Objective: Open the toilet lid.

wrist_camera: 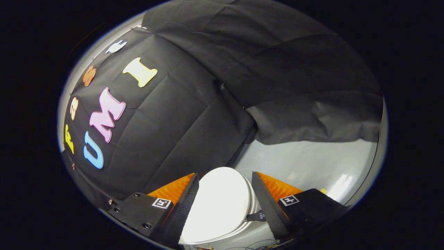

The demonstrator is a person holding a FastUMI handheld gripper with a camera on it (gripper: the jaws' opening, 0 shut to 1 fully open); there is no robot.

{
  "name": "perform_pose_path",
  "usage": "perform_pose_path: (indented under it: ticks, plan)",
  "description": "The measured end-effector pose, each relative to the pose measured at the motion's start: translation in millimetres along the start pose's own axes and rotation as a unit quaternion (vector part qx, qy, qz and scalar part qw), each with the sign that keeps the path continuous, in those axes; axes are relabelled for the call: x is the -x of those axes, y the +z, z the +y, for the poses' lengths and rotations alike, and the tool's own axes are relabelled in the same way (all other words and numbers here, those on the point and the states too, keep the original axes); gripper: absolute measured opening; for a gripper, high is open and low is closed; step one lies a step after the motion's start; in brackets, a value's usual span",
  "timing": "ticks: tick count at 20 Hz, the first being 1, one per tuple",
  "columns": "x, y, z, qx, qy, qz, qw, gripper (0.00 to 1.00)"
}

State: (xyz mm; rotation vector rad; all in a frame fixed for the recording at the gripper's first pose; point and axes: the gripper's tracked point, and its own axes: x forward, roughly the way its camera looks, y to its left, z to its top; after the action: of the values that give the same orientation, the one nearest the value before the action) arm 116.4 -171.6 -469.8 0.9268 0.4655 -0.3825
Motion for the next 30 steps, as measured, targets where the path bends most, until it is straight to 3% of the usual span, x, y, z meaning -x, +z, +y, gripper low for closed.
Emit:
perform_pose_path:
  ticks: [11, 14, 19, 20, 21, 24, 25, 30]
  plan:
    - [-29.2, -74.1, -86.4, -0.090, -0.038, 0.071, 0.993, 0.96]
    - [-38.4, -96.6, -83.8, -0.102, -0.034, 0.103, 0.989, 0.96]
    - [-41.6, -126.3, -104.7, -0.171, -0.041, 0.151, 0.973, 0.92]
    - [-41.2, -130.1, -103.0, -0.181, -0.038, 0.157, 0.970, 0.93]
    - [-43.2, -132.5, -103.3, -0.185, -0.037, 0.162, 0.969, 0.85]
    - [-47.6, -146.2, -95.7, -0.196, -0.015, 0.176, 0.965, 0.85]
    - [-49.4, -147.7, -95.2, -0.204, -0.010, 0.179, 0.962, 0.73]
    - [-53.3, -147.9, -95.4, -0.231, 0.014, 0.160, 0.960, 0.27]
